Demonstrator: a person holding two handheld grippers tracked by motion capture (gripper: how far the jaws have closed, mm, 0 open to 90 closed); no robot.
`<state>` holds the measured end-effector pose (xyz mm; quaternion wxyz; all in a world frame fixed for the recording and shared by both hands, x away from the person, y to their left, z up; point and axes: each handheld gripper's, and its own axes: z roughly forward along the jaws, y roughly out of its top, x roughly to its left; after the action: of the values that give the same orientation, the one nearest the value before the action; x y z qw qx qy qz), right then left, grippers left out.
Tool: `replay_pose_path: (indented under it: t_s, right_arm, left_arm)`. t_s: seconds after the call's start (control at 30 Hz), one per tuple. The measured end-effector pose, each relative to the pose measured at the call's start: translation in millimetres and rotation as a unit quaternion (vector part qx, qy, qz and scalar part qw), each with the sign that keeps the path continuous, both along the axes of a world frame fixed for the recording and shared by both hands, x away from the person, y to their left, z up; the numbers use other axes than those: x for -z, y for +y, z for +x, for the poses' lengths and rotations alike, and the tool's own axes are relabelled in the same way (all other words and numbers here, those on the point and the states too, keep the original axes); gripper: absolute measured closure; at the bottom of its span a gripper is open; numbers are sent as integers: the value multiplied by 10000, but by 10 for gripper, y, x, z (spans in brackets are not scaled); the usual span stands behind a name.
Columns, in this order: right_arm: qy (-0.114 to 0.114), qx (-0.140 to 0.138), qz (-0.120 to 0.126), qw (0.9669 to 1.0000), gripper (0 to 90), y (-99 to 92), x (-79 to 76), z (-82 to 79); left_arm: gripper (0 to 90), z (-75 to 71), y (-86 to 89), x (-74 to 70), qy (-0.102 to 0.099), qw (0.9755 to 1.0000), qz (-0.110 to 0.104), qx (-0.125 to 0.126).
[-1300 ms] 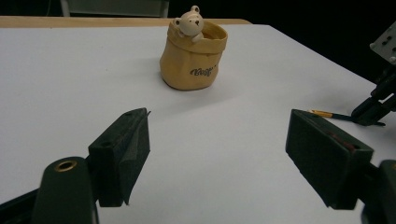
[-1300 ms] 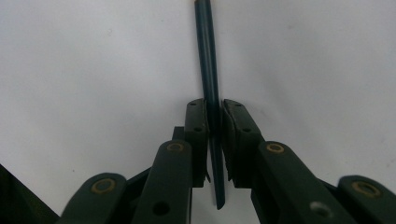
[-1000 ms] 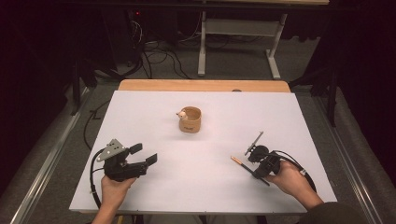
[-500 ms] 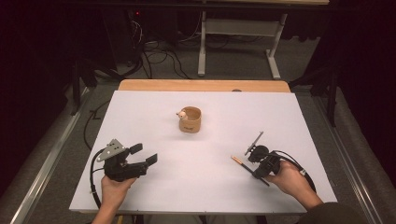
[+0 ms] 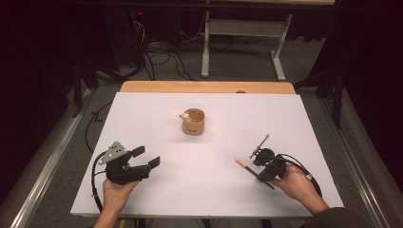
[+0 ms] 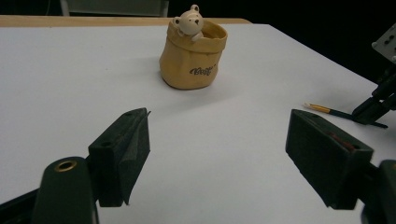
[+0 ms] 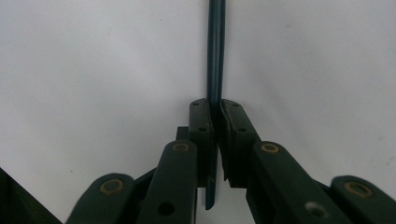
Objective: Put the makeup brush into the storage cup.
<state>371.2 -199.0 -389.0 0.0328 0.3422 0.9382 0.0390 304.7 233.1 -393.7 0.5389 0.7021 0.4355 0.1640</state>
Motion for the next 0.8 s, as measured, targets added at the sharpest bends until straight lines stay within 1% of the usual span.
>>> replay_pose_path:
  t_s: [0.03,0.1,0.27,0.3,0.37,0.4,0.43,0.47,0.53,0.63,0.67,0.77,0.8]
  right_arm:
    - [-4,-41,36,10000,861,-8,1,7]
    - [2,-2,43,10000,861,-8,-1,2]
    - [-27,-23,82,10000,862,-15,2,-1]
    - [14,7,75,10000,862,-14,-3,-4]
    - [16,38,97,9999,862,-16,-3,-8]
    - [-25,-12,111,9999,863,-23,0,-5]
    - [-35,18,121,9999,863,-23,1,-10]
    - [-65,-42,114,9999,862,-31,3,-6]
    - [-54,20,133,9999,862,-34,-1,-15]
    - [-74,27,180,9998,863,-46,0,-17]
    - [-87,-29,182,9998,863,-56,1,-12]
    - [-68,-1,250,9997,863,-70,1,-17]
    - [-98,-10,241,9997,863,-75,2,-18]
  left_arm:
    - [222,2,-2,0,2,10000,-3,-1]
    - [222,1,-3,0,-2,10000,2,2]
    - [222,-2,0,1,1,10000,-2,4]
    - [222,-2,0,1,-1,10000,-5,1]
    - [222,2,-2,1,3,10000,-12,4]
    - [222,3,-3,1,5,10000,-6,6]
    - [222,3,-5,1,2,10000,-10,7]
    - [222,3,-7,1,-3,10000,-8,9]
    - [222,3,-4,2,3,10000,-5,5]
    - [222,5,1,3,5,10000,-8,3]
    - [222,6,-2,3,11,10000,-12,-1]
    - [222,6,-6,3,3,10000,15,7]
    - [222,5,-6,3,6,10000,17,6]
